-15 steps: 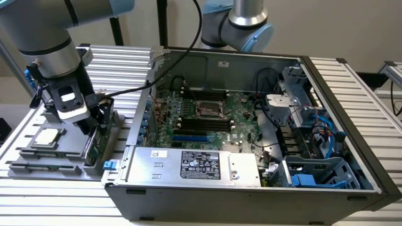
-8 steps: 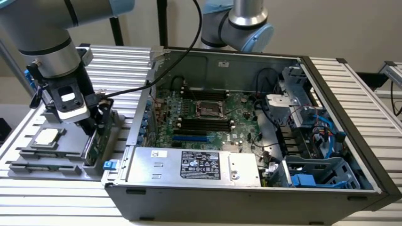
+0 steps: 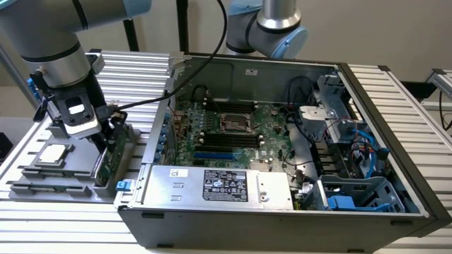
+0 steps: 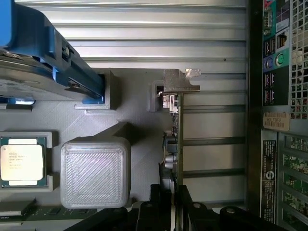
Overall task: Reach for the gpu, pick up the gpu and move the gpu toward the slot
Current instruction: 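Pick up the gpu and move the gpu toward the slot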
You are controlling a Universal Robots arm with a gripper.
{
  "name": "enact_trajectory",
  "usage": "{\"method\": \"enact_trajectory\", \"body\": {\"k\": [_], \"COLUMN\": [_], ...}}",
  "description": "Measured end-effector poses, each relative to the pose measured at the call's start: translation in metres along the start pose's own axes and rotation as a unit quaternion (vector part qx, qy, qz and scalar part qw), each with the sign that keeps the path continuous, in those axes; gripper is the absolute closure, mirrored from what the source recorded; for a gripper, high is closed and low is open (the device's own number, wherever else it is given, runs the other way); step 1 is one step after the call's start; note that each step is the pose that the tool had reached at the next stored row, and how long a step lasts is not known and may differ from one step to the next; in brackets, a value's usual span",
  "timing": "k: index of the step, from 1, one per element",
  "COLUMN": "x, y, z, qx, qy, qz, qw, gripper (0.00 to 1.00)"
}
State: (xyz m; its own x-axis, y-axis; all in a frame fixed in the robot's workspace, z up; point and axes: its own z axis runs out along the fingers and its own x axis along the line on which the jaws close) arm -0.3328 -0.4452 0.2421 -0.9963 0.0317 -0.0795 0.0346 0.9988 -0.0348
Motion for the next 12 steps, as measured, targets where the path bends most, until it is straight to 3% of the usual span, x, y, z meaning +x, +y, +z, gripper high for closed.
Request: {"method": "enact_trajectory", "body": {"k": [5, 12], "x": [0.0000, -0.0014], "y": [0.0000, -0.0009], "z": [0.0000, -0.0038], "qx": [-0.0003, -0.0013], "qy": [0.0005, 0.0066], "qz": [0.000, 0.000], "qw": [1.0000, 1.0000], "gripper": [0.74, 0.74]}}
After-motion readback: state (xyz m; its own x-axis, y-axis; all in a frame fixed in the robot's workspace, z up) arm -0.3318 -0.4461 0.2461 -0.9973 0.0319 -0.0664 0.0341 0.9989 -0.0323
